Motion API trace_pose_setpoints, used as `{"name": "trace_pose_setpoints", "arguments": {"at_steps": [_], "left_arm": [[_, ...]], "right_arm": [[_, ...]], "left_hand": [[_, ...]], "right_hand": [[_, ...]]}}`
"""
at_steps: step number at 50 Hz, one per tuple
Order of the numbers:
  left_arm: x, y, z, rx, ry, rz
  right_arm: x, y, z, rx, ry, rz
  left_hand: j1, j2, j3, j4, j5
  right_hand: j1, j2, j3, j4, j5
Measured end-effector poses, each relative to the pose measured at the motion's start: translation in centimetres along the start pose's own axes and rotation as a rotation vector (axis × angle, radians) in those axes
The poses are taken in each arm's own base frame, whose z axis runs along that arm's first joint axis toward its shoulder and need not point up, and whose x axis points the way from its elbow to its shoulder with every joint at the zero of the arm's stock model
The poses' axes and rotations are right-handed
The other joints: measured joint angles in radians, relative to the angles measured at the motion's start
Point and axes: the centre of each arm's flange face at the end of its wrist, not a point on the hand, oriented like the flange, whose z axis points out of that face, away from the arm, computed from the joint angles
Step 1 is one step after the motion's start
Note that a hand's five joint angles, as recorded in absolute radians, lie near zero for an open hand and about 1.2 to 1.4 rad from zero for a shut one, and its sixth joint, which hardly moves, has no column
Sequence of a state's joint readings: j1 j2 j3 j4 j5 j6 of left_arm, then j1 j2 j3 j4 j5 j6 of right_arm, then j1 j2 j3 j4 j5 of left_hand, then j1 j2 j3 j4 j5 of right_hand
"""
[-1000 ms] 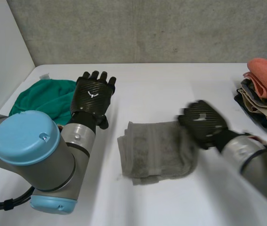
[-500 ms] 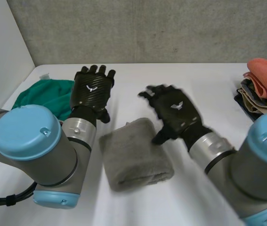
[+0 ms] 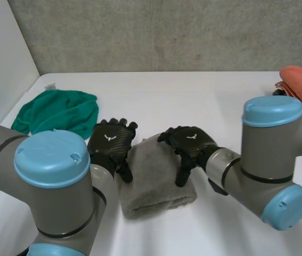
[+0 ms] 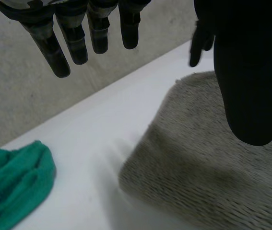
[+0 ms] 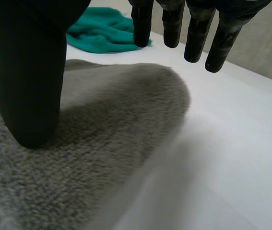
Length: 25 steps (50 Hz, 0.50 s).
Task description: Fold the laundry.
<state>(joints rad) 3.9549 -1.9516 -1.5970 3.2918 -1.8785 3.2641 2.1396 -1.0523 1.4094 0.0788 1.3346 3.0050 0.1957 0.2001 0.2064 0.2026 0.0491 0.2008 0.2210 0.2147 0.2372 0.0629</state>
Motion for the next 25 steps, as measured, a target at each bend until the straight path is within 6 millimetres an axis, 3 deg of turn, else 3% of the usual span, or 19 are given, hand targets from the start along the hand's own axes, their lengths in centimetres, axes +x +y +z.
{"name": "trace_pose_setpoints", "arguments": {"at_steps": [5,11,18,25], "left_arm": [[0.1,0.6,-0.4,-0.025,-0.001,-0.012],[-0.2,0.7,-0.4,-0.026,-0.009,-0.013],[-0.2,0.8,-0.2,-0.029,-0.008,-0.011],[0.6,1.5,0.5,-0.044,0.011,0.003]], "right_arm": [[-1.9,-0.1,0.3,-0.014,-0.049,-0.018],[-2.6,0.0,0.6,-0.042,-0.070,-0.020],[-2.4,1.1,1.5,-0.081,-0.070,-0.037],[-0.3,3.1,2.1,-0.162,0.046,-0.149]], "left_hand": [[0.000,0.000,0.000,0.000,0.000],[0.000,0.000,0.000,0.000,0.000],[0.000,0.000,0.000,0.000,0.000],[0.000,0.000,0.000,0.000,0.000]], "right_hand": [[0.000,0.001,0.000,0.000,0.000],[0.000,0.000,0.000,0.000,0.000],[0.000,0.001,0.000,0.000,0.000],[0.000,0.001,-0.011,-0.004,0.000]]}}
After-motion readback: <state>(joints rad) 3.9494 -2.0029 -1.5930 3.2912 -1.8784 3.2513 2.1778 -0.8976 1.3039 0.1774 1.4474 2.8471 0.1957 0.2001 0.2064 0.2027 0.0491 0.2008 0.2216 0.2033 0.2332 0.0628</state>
